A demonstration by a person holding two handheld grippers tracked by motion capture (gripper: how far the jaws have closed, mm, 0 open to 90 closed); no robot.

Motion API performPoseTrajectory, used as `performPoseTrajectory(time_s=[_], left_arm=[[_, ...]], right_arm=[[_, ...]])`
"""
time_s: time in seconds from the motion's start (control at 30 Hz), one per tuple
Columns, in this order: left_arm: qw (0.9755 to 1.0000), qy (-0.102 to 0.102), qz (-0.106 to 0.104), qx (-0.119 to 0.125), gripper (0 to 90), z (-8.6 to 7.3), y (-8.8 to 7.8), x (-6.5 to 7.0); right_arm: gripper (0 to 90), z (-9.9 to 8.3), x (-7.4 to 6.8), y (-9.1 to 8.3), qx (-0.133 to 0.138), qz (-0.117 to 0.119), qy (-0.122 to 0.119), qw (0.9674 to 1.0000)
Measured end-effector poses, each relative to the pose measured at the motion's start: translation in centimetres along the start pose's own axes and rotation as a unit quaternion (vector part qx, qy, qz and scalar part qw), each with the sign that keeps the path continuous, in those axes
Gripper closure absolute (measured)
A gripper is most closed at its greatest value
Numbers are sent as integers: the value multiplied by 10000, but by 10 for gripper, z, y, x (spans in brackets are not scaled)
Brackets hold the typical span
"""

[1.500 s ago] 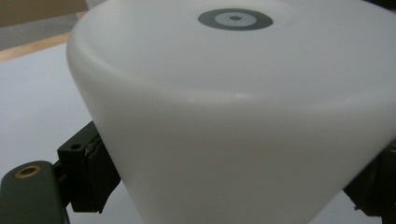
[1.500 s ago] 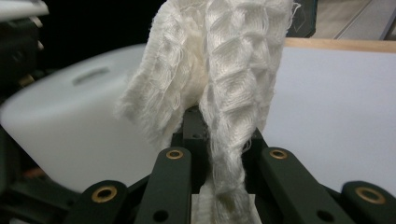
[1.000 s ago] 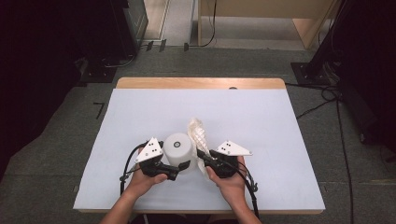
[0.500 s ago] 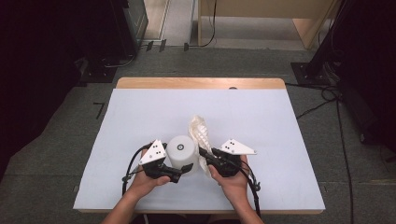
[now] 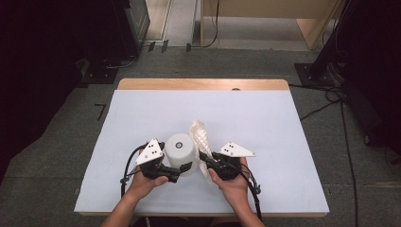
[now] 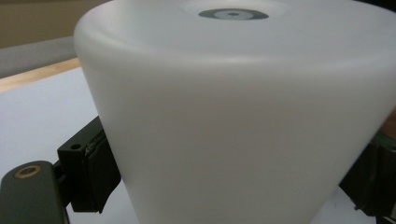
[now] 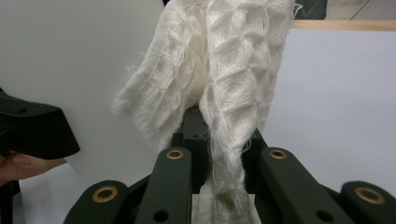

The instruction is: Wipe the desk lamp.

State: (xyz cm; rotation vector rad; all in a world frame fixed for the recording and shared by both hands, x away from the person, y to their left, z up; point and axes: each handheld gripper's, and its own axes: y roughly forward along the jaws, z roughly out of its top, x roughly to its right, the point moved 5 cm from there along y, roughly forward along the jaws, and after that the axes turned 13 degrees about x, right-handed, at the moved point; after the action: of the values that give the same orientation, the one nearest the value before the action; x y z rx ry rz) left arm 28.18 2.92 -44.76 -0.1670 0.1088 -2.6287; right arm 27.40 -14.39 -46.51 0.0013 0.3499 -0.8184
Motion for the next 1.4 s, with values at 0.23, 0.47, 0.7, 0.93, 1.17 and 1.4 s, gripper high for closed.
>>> performPoseTrajectory(time_s=[0.23,0.47,0.7,0.93,1.17,1.4], left_arm=[[9995,84,12,-314,88,-13,8,2],[9990,247,60,-362,88,-13,11,8],[9998,173,134,15,88,5,-2,2],[9993,247,190,-183,88,-2,0,-2],[9974,514,124,-494,88,-16,11,8],[9949,536,740,-433,87,-16,7,-10]], right_arm=[[800,11,-1,-6,163,-20,-41,9999],[800,14,2,-8,243,-41,-21,9997],[800,-1,-1,0,48,-23,-14,10000],[800,2,-6,1,87,34,-26,10000],[799,15,-1,-8,297,-95,26,9995],[799,11,7,-7,257,-257,0,9993]])
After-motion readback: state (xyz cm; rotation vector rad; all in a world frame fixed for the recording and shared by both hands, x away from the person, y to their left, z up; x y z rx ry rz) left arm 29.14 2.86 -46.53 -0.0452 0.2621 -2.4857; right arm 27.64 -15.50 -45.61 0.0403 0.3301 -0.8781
